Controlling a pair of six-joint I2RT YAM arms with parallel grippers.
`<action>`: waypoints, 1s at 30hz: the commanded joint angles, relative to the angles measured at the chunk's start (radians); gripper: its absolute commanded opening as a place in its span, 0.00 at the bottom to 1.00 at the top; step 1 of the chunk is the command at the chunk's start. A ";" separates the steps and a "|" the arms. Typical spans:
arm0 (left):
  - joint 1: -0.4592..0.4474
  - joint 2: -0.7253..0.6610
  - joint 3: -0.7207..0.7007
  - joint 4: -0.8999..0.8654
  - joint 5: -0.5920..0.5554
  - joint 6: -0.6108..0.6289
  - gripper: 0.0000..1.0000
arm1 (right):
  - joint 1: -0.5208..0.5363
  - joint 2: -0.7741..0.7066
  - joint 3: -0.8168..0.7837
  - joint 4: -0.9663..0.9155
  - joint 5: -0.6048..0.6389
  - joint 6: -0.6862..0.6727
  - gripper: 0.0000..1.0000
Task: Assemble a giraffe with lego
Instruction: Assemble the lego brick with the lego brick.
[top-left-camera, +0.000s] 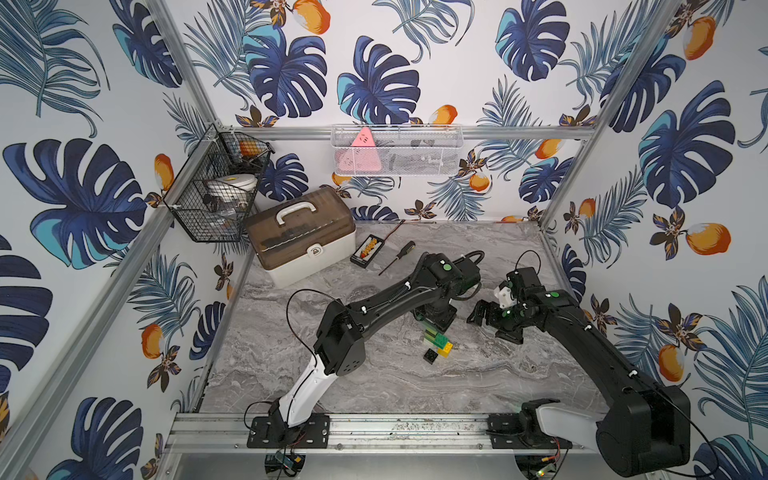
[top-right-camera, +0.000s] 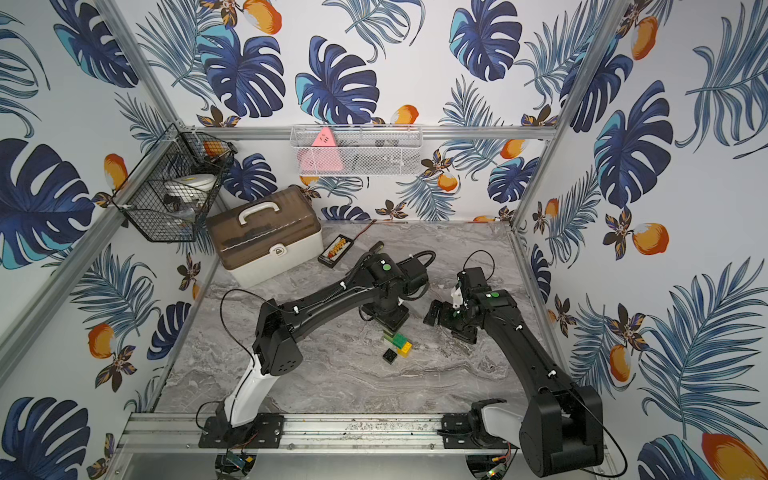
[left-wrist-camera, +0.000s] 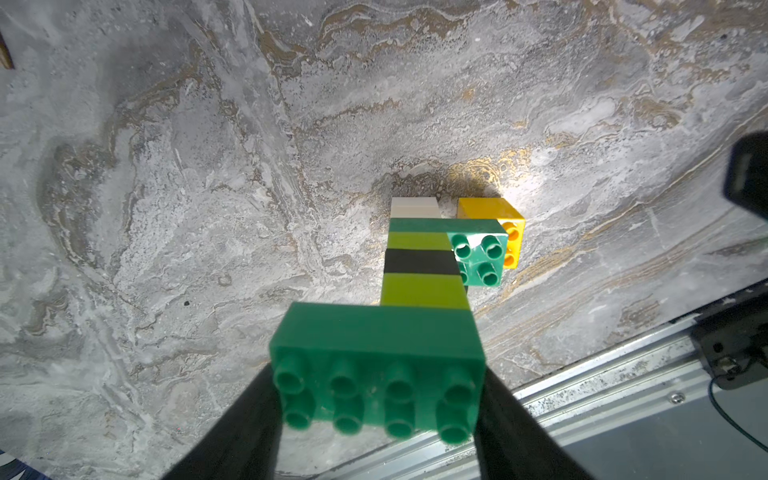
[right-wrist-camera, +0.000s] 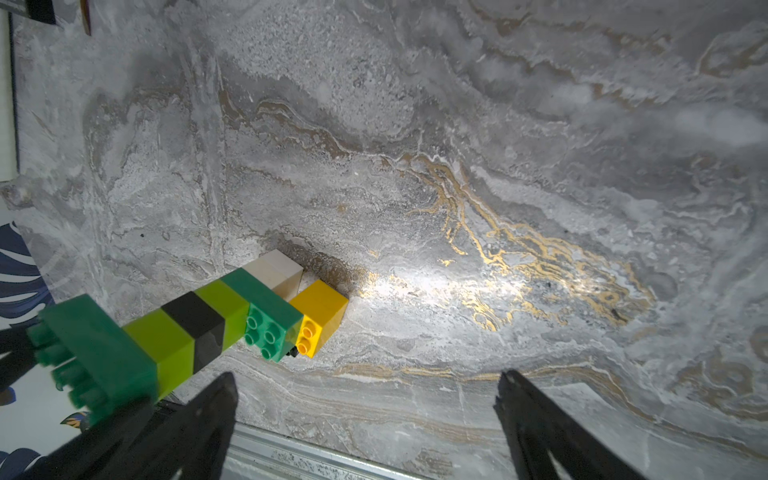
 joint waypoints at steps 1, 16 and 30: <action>0.000 0.033 -0.018 -0.064 -0.012 -0.012 0.46 | 0.002 -0.004 0.019 -0.009 0.025 -0.028 1.00; 0.015 0.015 0.037 -0.026 0.061 -0.040 0.57 | 0.008 0.002 0.039 -0.017 0.044 -0.038 1.00; 0.024 -0.042 0.024 0.018 0.084 -0.049 0.77 | 0.008 -0.009 0.026 -0.013 0.043 -0.023 1.00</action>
